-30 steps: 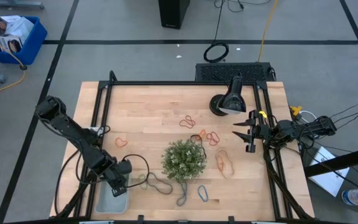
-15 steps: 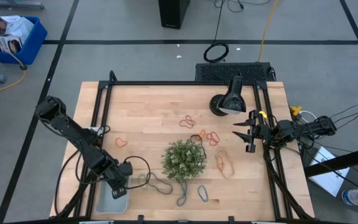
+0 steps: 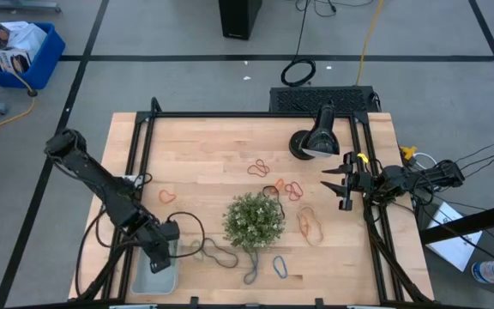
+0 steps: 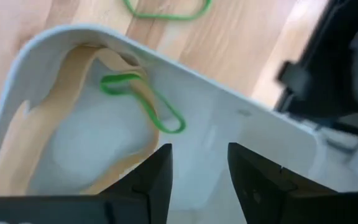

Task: Pick and place rubber bands into bin
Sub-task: Put the left orange rubber band into the blue bin

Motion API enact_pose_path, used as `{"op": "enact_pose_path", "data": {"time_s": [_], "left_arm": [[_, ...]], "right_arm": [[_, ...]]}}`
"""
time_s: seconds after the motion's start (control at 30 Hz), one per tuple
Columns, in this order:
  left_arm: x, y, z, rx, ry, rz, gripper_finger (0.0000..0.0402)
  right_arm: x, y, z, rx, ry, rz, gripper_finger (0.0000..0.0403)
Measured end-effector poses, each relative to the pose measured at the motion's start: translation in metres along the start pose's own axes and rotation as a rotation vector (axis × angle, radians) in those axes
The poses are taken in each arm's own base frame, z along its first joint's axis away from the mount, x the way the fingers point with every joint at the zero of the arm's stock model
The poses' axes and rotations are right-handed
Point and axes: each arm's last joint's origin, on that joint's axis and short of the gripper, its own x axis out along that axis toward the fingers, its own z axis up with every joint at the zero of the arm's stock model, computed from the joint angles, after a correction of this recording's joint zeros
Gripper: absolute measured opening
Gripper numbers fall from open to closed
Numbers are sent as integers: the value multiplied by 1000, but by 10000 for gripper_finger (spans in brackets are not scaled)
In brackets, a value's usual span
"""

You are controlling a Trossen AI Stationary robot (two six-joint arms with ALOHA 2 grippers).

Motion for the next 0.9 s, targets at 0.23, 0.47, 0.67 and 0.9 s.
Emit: {"op": "enact_pose_path", "data": {"time_s": [0.23, 0.47, 0.67, 0.9], "left_arm": [[-31, 6, 12, 43, -263, -46, 161], [-67, 10, 34, 175, -585, -122, 161], [-85, 9, 45, 352, -751, -138, 161], [-88, 9, 48, 443, -778, -109, 161]], "right_arm": [[0, 0, 0, -3, 0, 0, 144], [0, 0, 0, -3, 0, 0, 144], [0, 0, 0, -3, 0, 0, 146], [0, 0, 0, -4, 0, 0, 144]]}}
